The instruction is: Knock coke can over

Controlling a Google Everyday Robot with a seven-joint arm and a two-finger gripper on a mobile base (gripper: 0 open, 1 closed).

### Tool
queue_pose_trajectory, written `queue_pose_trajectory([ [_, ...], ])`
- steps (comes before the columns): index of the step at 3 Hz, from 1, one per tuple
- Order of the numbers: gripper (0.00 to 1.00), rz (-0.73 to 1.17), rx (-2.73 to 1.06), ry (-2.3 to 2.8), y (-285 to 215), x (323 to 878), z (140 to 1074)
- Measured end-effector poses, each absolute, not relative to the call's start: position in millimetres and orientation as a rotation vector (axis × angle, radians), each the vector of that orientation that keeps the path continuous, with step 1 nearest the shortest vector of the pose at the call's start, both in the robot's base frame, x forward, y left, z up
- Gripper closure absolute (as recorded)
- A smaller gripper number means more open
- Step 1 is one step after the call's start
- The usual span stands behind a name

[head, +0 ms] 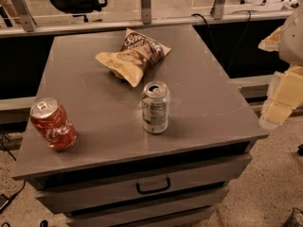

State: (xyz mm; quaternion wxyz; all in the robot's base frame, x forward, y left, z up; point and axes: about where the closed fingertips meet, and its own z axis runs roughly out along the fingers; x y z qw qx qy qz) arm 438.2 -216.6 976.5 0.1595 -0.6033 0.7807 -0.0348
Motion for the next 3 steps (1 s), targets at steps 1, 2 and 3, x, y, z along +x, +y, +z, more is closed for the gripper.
queue_pose_trajectory([
  [1,0.0,-0.099,-1.724,2.231,-217,438,977],
  [2,0.0,-0.093,-1.76,2.192,-197,443,979],
  [3,0.0,-0.056,-1.905,2.078,-134,453,981],
])
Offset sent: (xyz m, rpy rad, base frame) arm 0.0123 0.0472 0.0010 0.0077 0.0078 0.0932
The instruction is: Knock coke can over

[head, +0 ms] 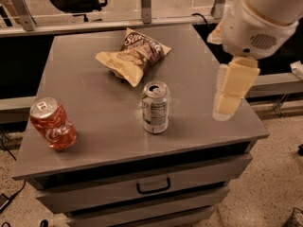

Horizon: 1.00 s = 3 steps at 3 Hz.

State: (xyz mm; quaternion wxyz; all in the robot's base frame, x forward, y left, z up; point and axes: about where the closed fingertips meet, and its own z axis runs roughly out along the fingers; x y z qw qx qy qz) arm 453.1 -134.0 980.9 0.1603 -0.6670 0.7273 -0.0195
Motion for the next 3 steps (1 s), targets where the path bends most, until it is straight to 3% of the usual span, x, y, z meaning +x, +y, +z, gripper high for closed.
queue_pose_trajectory([
  [3,0.0,0.143,-2.397,1.588,134,423,958],
])
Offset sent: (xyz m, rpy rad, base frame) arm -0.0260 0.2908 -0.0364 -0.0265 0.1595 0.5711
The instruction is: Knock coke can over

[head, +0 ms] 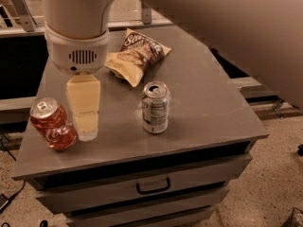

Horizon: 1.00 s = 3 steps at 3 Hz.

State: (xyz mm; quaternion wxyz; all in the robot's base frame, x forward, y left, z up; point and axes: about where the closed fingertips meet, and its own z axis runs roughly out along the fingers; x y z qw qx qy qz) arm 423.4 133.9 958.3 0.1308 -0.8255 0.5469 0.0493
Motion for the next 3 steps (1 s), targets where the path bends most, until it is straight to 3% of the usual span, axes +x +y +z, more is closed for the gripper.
queue_pose_trajectory([
  [3,0.0,0.222,-2.278,1.532,130,446,951],
])
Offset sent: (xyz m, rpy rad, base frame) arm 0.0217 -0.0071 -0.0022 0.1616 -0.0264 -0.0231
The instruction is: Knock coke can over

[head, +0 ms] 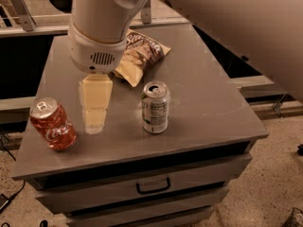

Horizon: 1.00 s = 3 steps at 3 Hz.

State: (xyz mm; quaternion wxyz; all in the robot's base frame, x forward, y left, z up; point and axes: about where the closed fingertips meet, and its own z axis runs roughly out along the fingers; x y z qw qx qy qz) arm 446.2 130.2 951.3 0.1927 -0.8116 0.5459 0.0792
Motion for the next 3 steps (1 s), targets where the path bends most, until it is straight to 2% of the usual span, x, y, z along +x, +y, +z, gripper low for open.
queue_pose_trajectory([
  [3,0.0,0.42,-2.287,1.559,144,469,887],
])
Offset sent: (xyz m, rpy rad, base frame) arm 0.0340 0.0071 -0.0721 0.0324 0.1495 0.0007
